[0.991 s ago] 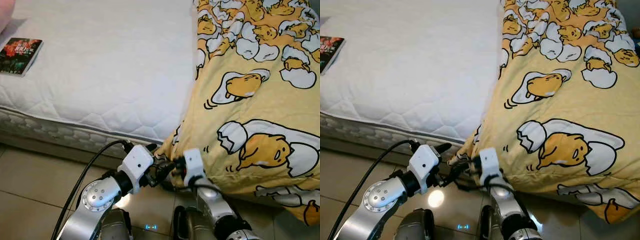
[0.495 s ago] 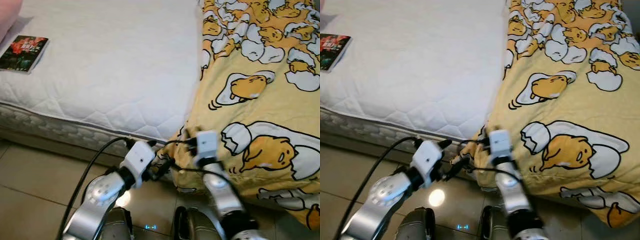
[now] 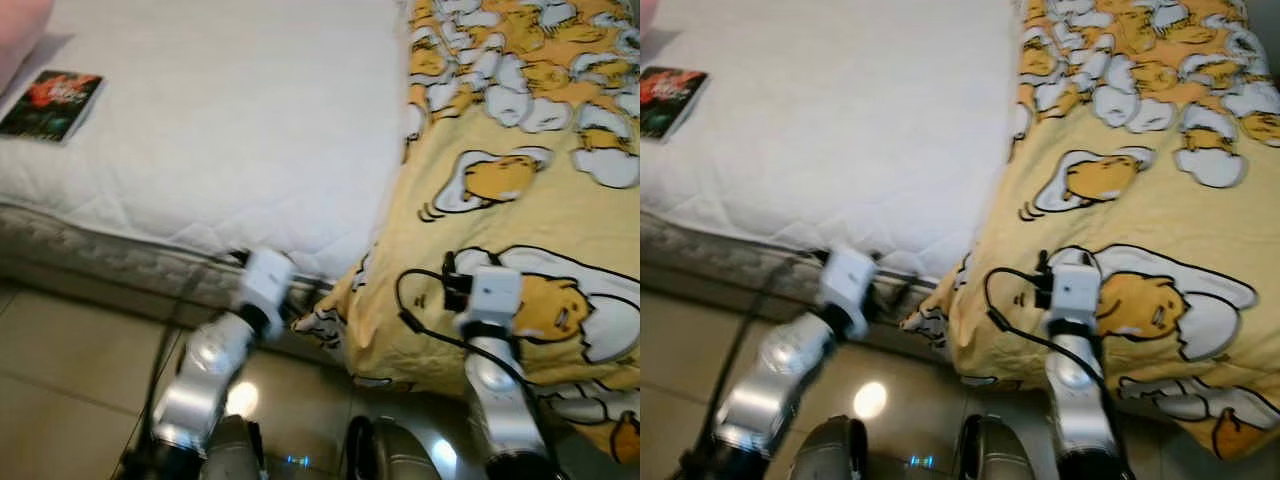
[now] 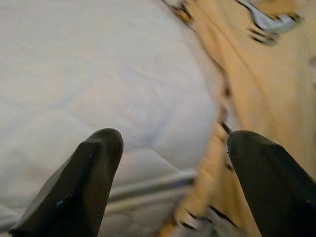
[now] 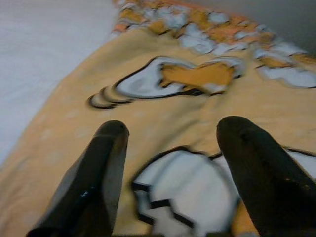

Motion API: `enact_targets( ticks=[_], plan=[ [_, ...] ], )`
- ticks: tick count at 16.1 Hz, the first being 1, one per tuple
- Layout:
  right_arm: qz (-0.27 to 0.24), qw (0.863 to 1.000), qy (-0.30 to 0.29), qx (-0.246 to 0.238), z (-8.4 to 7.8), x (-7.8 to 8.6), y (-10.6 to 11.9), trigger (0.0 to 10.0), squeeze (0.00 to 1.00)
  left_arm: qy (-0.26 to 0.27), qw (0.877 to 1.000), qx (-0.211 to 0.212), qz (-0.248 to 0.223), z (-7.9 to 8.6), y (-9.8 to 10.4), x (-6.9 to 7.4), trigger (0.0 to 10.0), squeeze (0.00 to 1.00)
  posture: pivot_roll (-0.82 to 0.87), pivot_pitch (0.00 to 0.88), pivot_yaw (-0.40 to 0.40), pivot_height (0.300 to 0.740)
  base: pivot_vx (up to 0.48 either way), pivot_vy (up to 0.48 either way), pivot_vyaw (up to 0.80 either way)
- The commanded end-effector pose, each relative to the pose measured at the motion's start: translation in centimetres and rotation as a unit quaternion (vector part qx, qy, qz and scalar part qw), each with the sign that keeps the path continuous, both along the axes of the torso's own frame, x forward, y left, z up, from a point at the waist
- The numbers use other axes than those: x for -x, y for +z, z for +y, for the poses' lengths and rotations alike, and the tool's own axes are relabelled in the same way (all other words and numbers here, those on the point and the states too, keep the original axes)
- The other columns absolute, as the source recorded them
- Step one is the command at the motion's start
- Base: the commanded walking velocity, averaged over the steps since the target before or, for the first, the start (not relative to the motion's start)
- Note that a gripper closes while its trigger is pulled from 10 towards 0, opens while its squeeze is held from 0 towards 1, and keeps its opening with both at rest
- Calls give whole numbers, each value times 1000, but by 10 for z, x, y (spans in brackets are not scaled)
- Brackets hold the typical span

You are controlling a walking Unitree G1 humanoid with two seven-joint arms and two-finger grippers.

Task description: Clean up the room

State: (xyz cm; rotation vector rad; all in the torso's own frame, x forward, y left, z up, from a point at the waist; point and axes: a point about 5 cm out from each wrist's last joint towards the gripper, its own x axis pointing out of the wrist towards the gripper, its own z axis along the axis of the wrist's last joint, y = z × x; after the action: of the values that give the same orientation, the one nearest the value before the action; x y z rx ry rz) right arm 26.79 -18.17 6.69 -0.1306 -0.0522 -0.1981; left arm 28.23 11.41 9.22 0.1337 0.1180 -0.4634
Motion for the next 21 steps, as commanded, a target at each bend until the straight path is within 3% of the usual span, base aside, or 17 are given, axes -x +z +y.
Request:
enact_targets(
  ticks=[1, 3, 4, 7, 11, 15, 18, 21],
  plan=[
    [-2, 1000, -6, 0, -4, 3, 3, 10000, 1000, 10, 1000, 6, 5, 0, -3, -2, 10000, 0, 82, 56, -55, 699, 0, 0, 0],
    [4, 1000, 9, 4, 4, 7, 1, 10000, 1000, 9, 1000, -1, -22, -6, 4, -9, 10000, 0, 74, 17, -54, 699, 0, 0, 0],
    [5, 1000, 14, -5, 8, 3, 1, 10000, 0, 2, 999, 9, -31, -13, 7, -14, 10000, 0, 67, 0, -50, 699, 0, 0, 0],
    [1, 1000, 11, -23, 11, -1, 7, 10000, 0, -4, 999, 27, -38, -23, 11, -20, 10000, 0, 58, 0, -41, 699, 0, 0, -242],
    [13, 998, 9, -53, 10, 2, -1, 10000, 0, 18, 999, 33, -23, -20, 6, -23, 10000, 0, 61, 0, -30, 699, 0, 360, -622],
    [39, 998, 40, -42, 10, -6, -5, 10000, 0, 6, 999, -4, -31, -25, 3, -25, 10000, 0, 65, 0, -41, 699, 0, 240, -294],
    [44, 996, 58, -43, 12, -14, -3, 10000, 0, 24, 999, 29, -33, -25, 6, -25, 10000, 0, 76, 0, -52, 699, 0, 160, 0],
    [51, 995, 71, -42, 16, -18, -4, 10000, 0, 23, 999, 22, -37, -26, 6, -25, 10000, 0, 90, 0, -60, 699, 0, 477, 0]
  ],
)
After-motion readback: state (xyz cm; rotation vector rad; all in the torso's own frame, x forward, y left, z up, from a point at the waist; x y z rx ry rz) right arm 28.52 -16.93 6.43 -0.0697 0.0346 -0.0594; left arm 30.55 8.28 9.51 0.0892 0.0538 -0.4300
